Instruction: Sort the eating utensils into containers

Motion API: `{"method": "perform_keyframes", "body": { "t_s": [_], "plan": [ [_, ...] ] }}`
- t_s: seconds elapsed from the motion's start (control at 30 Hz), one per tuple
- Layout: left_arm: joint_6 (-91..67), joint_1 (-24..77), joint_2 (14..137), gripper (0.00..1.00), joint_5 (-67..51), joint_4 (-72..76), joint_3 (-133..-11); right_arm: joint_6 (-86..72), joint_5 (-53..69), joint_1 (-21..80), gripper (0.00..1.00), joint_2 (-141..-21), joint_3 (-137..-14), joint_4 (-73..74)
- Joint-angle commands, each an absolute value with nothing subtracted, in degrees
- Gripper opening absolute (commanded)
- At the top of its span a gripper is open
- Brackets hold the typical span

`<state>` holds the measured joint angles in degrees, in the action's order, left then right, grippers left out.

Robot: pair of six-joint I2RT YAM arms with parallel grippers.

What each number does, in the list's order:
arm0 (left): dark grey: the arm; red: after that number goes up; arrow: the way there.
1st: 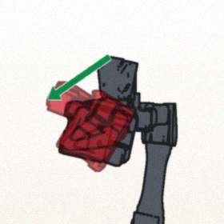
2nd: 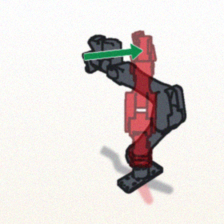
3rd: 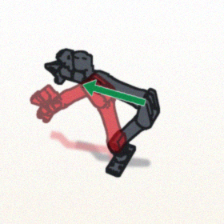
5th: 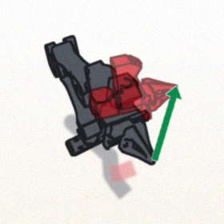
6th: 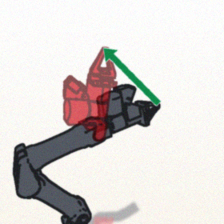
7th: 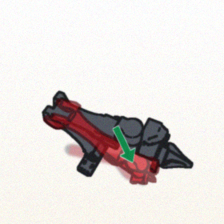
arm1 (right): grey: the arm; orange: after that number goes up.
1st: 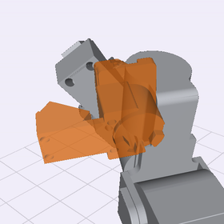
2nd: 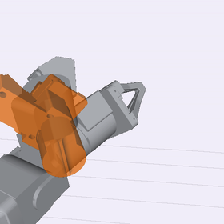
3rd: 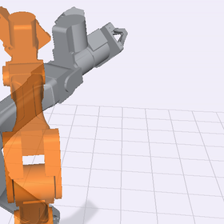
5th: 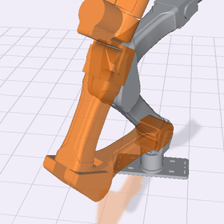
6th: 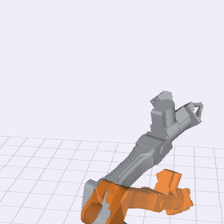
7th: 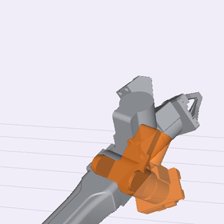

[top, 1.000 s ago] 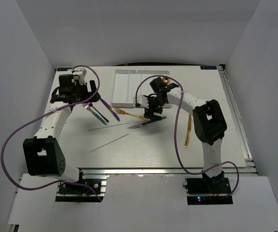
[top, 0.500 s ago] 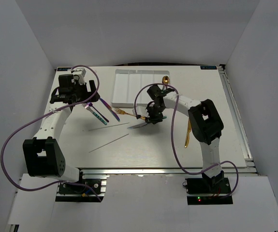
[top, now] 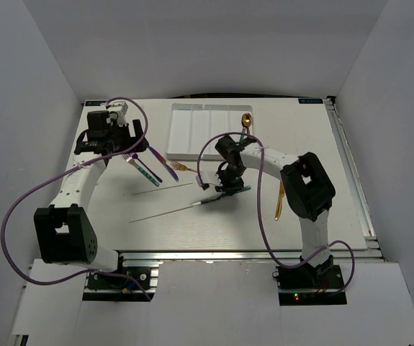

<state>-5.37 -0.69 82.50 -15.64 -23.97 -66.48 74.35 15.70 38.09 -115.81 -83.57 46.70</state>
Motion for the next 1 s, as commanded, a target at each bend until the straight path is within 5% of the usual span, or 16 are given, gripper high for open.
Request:
{"method": "perform_keyframes", "body": {
  "t_s": [0.0, 0.3, 0.5, 0.73, 0.97],
  "plan": [
    [-4.92, -0.79, 79.19, 0.98, -15.47, -23.64, -67.15, 66.02, 21.51, 38.67, 0.0, -112.42, -86.73, 55.01],
    [-5.01, -0.79, 77.78, 0.98, -13.36, -21.8, -67.59, 23.56, 34.45, 27.87, 0.0, -113.55, -107.58, 41.89],
    [-4.66, -0.79, 77.61, 0.98, -13.1, -21.45, -67.06, -11.17, 22.35, 21.54, 0.0, -116.01, -107.05, 23.4],
    [-3.87, -0.79, 76.99, 0.98, -11.51, -21.45, -66.54, -28.62, 4.96, 23.2, 0.0, -124.53, -115.65, 21.35],
    [-3.78, -0.79, 76.73, 0.98, -10.55, -21.45, -65.48, -33.75, 3.96, 24.17, 0.0, -130.16, -117.42, 19.95]
  ]
}}
